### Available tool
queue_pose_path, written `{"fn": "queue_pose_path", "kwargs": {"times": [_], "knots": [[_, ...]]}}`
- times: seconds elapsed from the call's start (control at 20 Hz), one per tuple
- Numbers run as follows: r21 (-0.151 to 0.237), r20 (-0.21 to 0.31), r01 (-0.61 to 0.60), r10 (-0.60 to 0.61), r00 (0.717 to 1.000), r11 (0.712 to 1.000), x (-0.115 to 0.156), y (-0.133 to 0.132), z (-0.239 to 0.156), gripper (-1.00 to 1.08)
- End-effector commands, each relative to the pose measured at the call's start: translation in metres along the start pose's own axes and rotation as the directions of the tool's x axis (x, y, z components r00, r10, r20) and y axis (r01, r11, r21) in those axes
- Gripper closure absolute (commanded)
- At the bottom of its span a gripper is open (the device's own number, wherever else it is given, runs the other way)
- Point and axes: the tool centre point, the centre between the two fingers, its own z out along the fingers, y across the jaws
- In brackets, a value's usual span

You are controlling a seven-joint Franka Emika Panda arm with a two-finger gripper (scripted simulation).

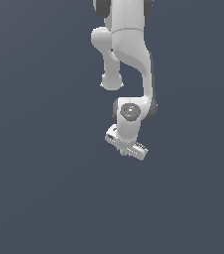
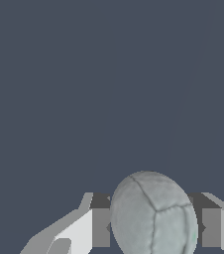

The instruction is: Pick up the object and move it to a goal position.

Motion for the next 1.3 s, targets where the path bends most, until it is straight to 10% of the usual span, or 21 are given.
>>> {"fn": "queue_pose_path", "kwargs": {"times": [0.0, 0.55, 1.25], "knots": [[0.0, 0.0, 0.0, 0.0, 1.0, 1.0, 0.0, 0.0, 0.0, 1.08], [0.0, 0.0, 0.0, 0.0, 1.0, 1.0, 0.01, 0.001, -0.032, 1.08], [-0.001, 0.0, -0.001, 0.001, 1.0, 1.0, 0.051, 0.001, -0.163, 1.08]]}}
